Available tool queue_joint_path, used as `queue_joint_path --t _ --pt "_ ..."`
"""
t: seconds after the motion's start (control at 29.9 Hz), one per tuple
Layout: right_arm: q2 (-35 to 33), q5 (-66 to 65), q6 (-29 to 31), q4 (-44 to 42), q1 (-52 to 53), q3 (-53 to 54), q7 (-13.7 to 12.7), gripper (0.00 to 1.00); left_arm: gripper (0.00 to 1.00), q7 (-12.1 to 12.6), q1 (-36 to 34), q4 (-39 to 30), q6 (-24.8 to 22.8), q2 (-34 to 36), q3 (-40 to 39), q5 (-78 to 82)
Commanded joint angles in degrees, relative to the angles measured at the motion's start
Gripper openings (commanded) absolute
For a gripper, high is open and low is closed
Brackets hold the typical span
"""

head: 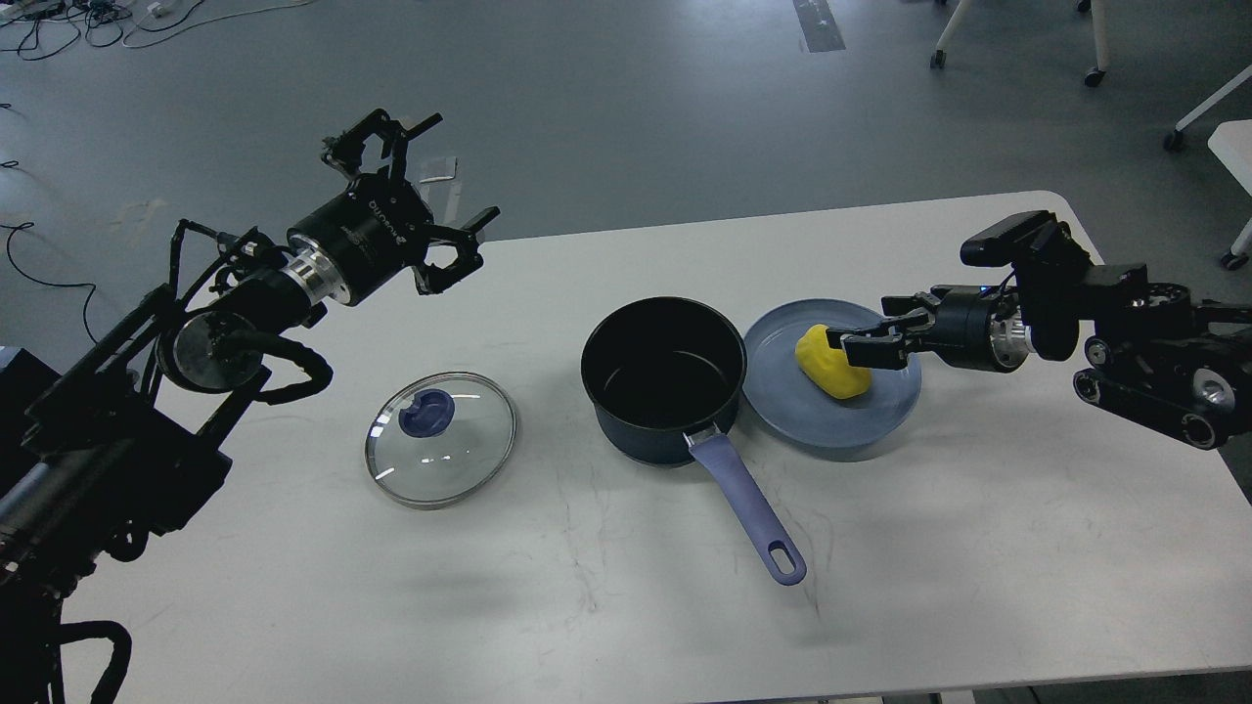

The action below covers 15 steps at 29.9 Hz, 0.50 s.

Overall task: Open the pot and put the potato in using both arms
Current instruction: 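Reach the right gripper down to the yellow potato on the plate, then grasp the potato with the right gripper and lift it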

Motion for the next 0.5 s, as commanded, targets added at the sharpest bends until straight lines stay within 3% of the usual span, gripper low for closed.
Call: queue_joint_path --t 0.0,0.27,0.37,0.47 --pt "1.1 0.0 0.0 -1.0 -0.2 -0.2 0.0 0.93 0.99 -0.1 0.1 0.0 -0.1 0.0 -0.1 0.0" --pt "5.0 0.0 -0.1 -4.7 -1.1 -0.6 0.0 0.93 0.99 -1.4 0.2 0.0 -0.2 0.0 -0.1 0.2" --pt "6.2 0.1 -0.5 -5.2 -1.1 -2.4 0.3 0.84 0.99 -1.4 0.2 0.0 -0.2 0.1 -0.1 0.2" --pt "7.8 0.1 -1.4 -7.0 -1.3 -2.8 1.2 0.83 0.99 -1.4 0.5 0.0 -0.7 0.4 0.0 0.7"
